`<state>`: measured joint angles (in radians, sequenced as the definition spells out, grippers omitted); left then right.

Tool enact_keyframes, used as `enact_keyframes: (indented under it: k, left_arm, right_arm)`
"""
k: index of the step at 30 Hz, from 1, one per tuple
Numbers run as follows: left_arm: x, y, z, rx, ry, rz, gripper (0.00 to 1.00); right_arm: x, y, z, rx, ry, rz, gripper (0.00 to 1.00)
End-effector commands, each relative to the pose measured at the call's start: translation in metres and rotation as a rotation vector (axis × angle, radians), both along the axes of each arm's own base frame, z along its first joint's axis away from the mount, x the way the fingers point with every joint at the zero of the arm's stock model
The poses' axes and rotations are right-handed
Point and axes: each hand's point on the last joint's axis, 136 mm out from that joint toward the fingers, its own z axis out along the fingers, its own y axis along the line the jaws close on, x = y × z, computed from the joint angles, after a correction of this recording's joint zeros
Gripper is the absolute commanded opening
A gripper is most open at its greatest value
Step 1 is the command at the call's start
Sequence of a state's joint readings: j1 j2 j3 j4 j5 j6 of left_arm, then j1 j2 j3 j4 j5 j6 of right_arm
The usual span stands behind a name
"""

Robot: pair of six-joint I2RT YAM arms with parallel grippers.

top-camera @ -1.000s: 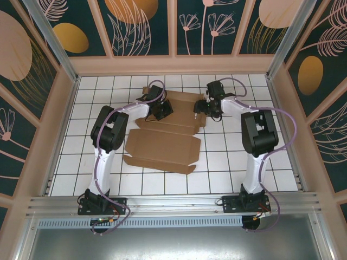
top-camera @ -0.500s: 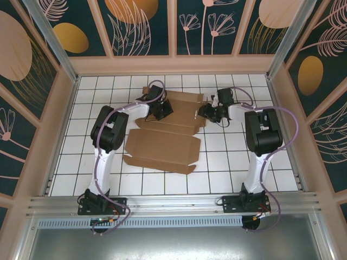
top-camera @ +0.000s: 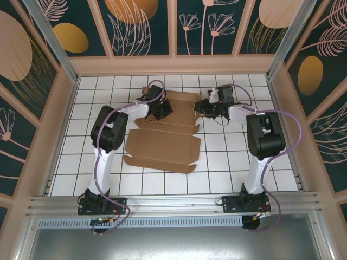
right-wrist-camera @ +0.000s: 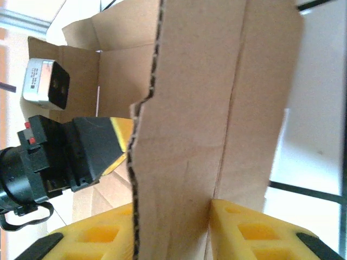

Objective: Fold the paper box

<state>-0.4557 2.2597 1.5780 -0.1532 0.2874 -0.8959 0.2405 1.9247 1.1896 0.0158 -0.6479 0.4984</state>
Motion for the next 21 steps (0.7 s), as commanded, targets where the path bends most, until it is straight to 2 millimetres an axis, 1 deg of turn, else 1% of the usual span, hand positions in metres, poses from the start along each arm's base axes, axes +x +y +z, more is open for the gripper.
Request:
enact_keyframes:
  k: [1,3,4,6,8,12,15,17,21]
  left_arm:
    - [-0.011,0.016,-0.014,0.051,0.06,0.009,0.0]
    - [-0.012,0.016,-0.015,0.054,0.062,0.006,0.0]
    - [-0.012,0.016,-0.015,0.054,0.064,0.005,0.0]
    - [-0.012,0.016,-0.015,0.056,0.064,0.005,0.0]
    - [-0.012,0.016,-0.014,0.056,0.063,0.005,0.0]
    - [-0.01,0.016,-0.012,0.054,0.058,0.003,0.0]
    - [-0.01,0.015,-0.011,0.051,0.057,0.003,0.0]
    - [-0.01,0.015,-0.011,0.051,0.056,0.002,0.0]
    - [-0.01,0.015,-0.011,0.051,0.056,0.003,0.0]
  right_arm:
    - [0.006,0.015,-0.007,-0.056,-0.007,0.038,0.35]
    - [0.007,0.022,-0.013,-0.08,0.0,0.051,0.36]
    - [0.009,0.025,-0.016,-0.093,0.002,0.057,0.39]
    - [0.011,0.029,-0.019,-0.111,0.004,0.064,0.47]
    - [0.014,0.033,-0.022,-0.121,0.008,0.07,0.58]
    - [0.02,0.04,-0.028,-0.14,0.013,0.087,0.71]
    - [0.021,0.042,-0.04,-0.177,0.029,0.092,0.77]
    - [0.022,0.039,-0.052,-0.211,0.048,0.088,0.79]
    - [0.02,0.035,-0.076,-0.29,0.086,0.09,0.81]
